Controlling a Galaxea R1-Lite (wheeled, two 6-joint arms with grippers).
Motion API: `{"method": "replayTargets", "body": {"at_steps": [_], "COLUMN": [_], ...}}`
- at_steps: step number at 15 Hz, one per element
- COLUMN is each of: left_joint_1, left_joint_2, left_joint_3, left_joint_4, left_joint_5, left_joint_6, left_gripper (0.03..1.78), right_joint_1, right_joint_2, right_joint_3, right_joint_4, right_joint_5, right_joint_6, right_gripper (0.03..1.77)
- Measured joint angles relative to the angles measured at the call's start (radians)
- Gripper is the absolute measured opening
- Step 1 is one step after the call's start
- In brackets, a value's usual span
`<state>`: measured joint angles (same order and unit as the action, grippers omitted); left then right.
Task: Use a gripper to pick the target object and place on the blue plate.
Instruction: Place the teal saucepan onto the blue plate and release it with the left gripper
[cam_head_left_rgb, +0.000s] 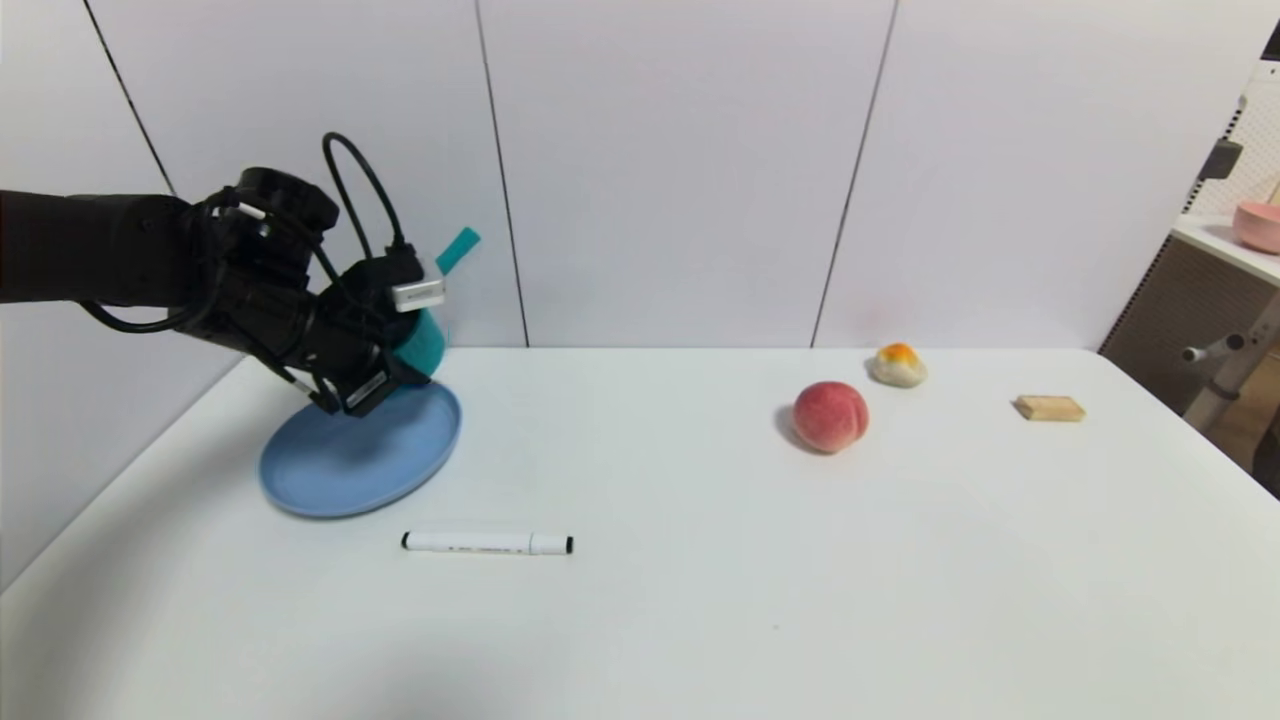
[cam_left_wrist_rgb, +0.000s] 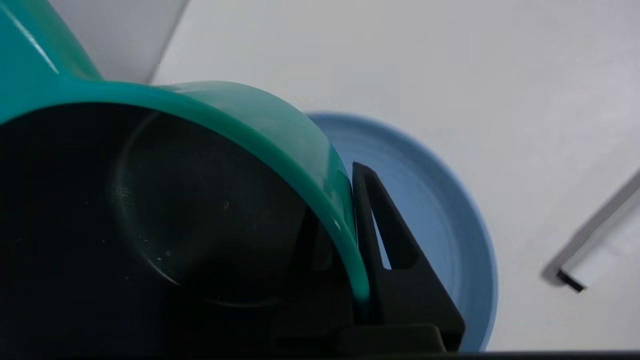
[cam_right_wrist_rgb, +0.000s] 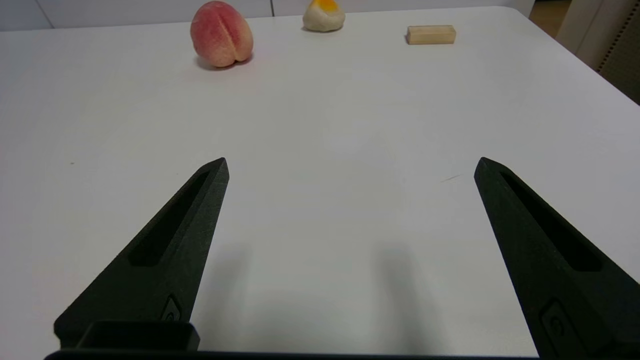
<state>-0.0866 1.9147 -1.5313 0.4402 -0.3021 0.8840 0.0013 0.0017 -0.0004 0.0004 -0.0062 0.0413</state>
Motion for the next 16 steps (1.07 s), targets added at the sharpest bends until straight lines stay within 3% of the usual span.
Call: {"method": "replayTargets", "body": {"at_steps": [4,10,13,16], "left_joint_1": [0.067,0.082,0.082,0.080], "left_joint_2": [0.029,0.070,0.073,0.070], "left_joint_3": [0.035,0.074,0.081,0.078], "left_joint_4": [0.004,0.055,0.074,0.075], "left_joint_5": [0.001,-0.001,-0.001,-0.003], "left_joint_6": [0.094,0.096,0.097,0.093], "left_gripper": [0.14,0.14,0.60,0.96], "right_joint_1": [0.000,0.000,0.000,0.000], "right_joint_2": [0.000,0.000,0.000,0.000], "right_joint_3": [0.000,0.000,0.000,0.000], "right_joint_4": [0.000,0.000,0.000,0.000], "right_joint_5": [0.000,0.000,0.000,0.000], "right_joint_6": [0.000,0.000,0.000,0.000], "right_gripper": [1.70,1.70,1.70,1.70]}}
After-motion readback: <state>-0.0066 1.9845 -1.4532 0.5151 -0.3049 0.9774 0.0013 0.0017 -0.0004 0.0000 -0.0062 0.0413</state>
